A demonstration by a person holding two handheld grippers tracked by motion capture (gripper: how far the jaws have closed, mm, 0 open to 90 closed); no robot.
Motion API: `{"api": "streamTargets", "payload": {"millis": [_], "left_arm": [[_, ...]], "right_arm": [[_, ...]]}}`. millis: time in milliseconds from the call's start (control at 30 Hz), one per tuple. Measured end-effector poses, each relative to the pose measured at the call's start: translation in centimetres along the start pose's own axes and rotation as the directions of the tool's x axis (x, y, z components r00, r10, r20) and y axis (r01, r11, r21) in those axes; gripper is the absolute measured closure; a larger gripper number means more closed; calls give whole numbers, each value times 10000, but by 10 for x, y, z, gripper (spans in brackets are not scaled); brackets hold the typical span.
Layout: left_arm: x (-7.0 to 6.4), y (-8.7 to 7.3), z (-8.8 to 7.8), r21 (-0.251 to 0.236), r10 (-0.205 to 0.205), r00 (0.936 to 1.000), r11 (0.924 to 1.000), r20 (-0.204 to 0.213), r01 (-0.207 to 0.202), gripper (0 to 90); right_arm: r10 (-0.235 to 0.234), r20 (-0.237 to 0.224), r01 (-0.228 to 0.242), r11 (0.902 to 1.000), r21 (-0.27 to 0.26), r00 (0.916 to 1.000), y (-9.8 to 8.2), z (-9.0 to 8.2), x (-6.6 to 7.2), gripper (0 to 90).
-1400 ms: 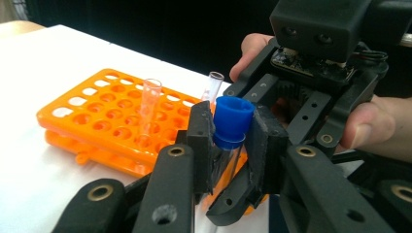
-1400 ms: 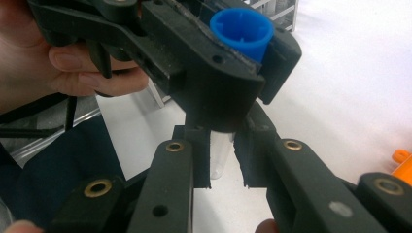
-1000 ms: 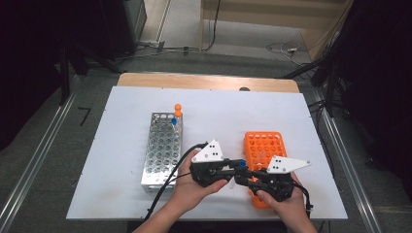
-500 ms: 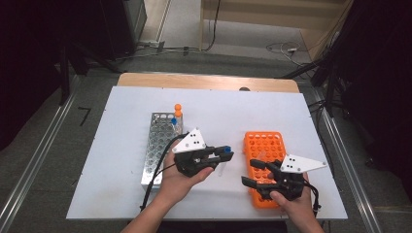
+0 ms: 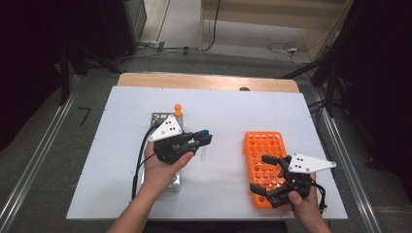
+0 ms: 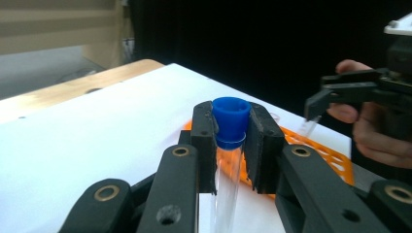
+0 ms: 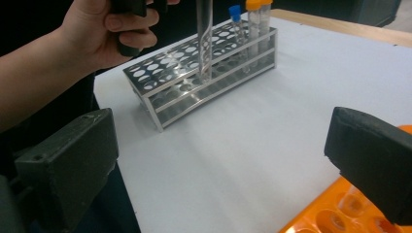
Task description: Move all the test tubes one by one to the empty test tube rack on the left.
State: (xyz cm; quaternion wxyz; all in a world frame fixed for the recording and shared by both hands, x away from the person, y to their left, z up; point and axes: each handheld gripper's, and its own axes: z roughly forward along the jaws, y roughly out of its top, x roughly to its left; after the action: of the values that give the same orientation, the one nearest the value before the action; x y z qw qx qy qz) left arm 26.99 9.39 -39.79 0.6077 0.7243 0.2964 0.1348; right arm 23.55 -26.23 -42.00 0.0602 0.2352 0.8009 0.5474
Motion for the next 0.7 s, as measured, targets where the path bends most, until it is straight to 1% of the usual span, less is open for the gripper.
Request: {"api": "streamTargets", "payload": {"millis": [200, 400, 500, 600, 700], "left_arm": [[15, 1, -13, -231, -130, 9984, 9997, -545, 118, 772], [27, 1, -23, -410, -274, 9944, 9989, -1024, 233, 772], [32, 0, -27, -503, -292, 9913, 9985, -1281, 229, 771], [36, -1, -29, -551, -213, 9860, 9984, -1654, 124, 772], [40, -2, -29, -675, -154, 9808, 9977, -1942, 23, 772]], "right_arm": [[78, 263, -75, 9999, -97, 9996, -1, -5, -3, 0], [181, 254, -180, 9998, -9, 9995, -3, -6, -6, 0], [211, 265, -212, 9998, 23, 9994, -4, -6, -7, 0], [231, 283, -231, 9997, 13, 9993, -4, -6, -7, 0], [241, 298, -243, 9997, 54, 9993, -5, -7, -8, 0]]}}
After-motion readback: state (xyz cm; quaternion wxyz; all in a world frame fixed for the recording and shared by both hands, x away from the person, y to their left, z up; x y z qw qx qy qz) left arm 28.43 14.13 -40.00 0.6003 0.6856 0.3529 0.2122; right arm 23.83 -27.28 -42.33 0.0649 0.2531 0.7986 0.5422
